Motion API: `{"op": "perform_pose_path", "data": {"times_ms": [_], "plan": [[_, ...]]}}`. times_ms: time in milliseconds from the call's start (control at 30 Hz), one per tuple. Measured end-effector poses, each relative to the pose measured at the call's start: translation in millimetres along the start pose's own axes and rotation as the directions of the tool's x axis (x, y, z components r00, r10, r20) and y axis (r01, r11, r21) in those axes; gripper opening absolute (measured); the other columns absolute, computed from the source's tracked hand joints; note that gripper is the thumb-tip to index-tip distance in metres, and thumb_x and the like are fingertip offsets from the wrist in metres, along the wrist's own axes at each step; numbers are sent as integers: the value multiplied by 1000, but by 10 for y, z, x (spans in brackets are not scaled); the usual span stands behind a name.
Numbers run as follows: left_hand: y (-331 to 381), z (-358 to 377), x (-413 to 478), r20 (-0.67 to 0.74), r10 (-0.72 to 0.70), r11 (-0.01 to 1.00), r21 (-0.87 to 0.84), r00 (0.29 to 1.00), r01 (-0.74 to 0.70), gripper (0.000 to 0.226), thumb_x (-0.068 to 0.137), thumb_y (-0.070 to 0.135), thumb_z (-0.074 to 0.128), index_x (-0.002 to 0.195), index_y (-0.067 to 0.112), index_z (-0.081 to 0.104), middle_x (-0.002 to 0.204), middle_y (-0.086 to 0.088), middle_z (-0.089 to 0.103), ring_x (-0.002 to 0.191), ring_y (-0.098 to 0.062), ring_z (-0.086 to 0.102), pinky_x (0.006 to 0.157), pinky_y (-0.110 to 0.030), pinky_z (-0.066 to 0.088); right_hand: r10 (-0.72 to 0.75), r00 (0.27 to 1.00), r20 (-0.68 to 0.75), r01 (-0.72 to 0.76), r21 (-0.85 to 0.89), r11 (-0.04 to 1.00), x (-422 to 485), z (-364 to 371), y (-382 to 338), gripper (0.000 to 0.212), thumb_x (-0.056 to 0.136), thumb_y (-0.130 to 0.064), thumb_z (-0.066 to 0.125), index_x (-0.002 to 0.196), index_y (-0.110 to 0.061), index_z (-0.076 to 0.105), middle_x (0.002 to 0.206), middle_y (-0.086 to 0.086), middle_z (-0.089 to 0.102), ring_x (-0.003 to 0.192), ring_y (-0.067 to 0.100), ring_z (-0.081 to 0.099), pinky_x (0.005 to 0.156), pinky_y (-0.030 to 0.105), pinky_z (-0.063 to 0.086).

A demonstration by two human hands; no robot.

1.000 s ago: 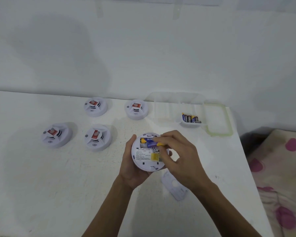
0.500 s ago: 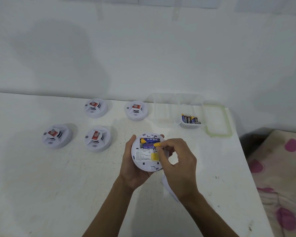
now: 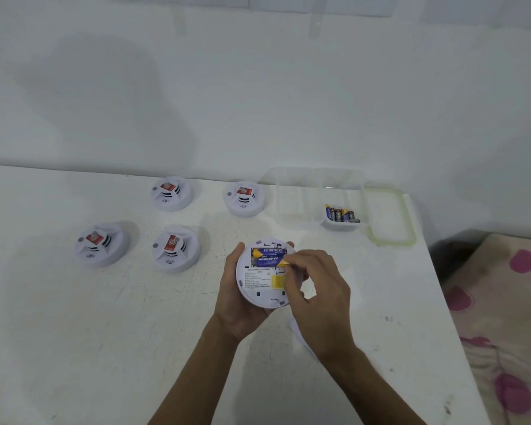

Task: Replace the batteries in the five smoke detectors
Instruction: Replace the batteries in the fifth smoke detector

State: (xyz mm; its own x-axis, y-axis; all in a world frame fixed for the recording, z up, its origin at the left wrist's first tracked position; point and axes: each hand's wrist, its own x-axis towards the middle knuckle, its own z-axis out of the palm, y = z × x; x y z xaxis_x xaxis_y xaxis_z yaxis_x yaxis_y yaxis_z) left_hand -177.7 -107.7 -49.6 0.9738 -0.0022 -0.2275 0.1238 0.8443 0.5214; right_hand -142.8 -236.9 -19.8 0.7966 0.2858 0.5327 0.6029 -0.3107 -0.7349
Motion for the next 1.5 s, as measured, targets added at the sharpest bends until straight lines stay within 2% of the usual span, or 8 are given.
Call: {"op": "perform_pose_path", "data": {"times_ms": [200, 367, 567, 767, 1133, 1233, 1367, 1500], "plan": [[-36, -18, 10, 8, 18, 1000, 12, 1000, -18, 73, 53, 60, 81, 113, 18, 70, 121, -10, 65, 104, -30, 65, 85, -44, 54, 2, 1000, -19, -3, -58, 998, -23, 17, -2, 37, 91, -37, 56, 90, -1, 68, 93, 12, 69, 90, 11, 58, 76, 22, 55], [-50, -77, 24, 8, 13, 1000, 19, 1000, -13, 76, 55, 58, 82, 117, 16, 67, 124, -12, 63, 106, -31, 64, 88, -45, 53, 11, 999, -33, -14, -105, 994, -63, 44, -59, 36, 82, -33, 59, 92, -1, 70, 94, 13, 69, 86, 13, 63, 82, 8, 48], [-46, -80, 13, 15, 22, 999, 43, 1000, -23, 68, 60, 60, 77, 114, 20, 70, 124, -8, 64, 107, -26, 64, 88, -40, 53, -161, 985, -61, 143, -236, 961, -77, 96, -35, 55, 95, -45, 46, 94, 3, 73, 93, 15, 73, 90, 17, 61, 77, 26, 57], [-10, -102, -3, 52, 3, 998, -61, 999, 0, 61, 95, 53, 38, 138, 11, 47, 142, -14, 47, 128, -32, 47, 104, -45, 39, -235, 972, 15, 231, -267, 936, -73, 90, -82, 47, 96, -38, 47, 101, 2, 72, 101, 13, 71, 94, 20, 61, 76, 29, 59], [16, 0, 24, 51, 25, 998, -61, 998, -22, 64, 79, 52, 66, 128, 12, 58, 133, -13, 56, 117, -31, 57, 96, -46, 48, -240, 970, 32, 242, -157, 958, 0, 8, -136, 43, 98, -31, 43, 102, 1, 72, 104, 14, 70, 101, 16, 58, 87, 22, 54], [-11, -47, 32, 82, 20, 994, -109, 996, -11, 71, 69, 54, 74, 126, 14, 60, 132, -12, 58, 115, -33, 58, 94, -48, 49, -157, 987, 27, 158, -31, 987, 28, -92, -116, 50, 100, -35, 39, 99, 3, 71, 104, 13, 70, 100, 13, 60, 85, 21, 55], [13, -153, 30, 115, -63, 991, -111, 991, 76, 71, 92, 52, 48, 144, 7, 33, 145, -20, 41, 133, -40, 37, 110, -54, 27, 14, 1000, -17, -15, -43, 999, 24, -254, 4, 30, 91, -19, 45, 101, -4, 69, 101, 5, 68, 97, 10, 60, 86, 10, 45], [32, -309, 2, 229, -88, 978, -165, 969, 128, 74, 92, 53, 47, 146, 5, 29, 145, -24, 38, 134, -42, 34, 111, -54, 26, 398, 850, 343, -268, -369, 890, -61, -382, 254, 34, 92, -32, 55, 125, -21, 56, 119, -4, 58, 111, 16, 52, 89, 20, 40]]}}
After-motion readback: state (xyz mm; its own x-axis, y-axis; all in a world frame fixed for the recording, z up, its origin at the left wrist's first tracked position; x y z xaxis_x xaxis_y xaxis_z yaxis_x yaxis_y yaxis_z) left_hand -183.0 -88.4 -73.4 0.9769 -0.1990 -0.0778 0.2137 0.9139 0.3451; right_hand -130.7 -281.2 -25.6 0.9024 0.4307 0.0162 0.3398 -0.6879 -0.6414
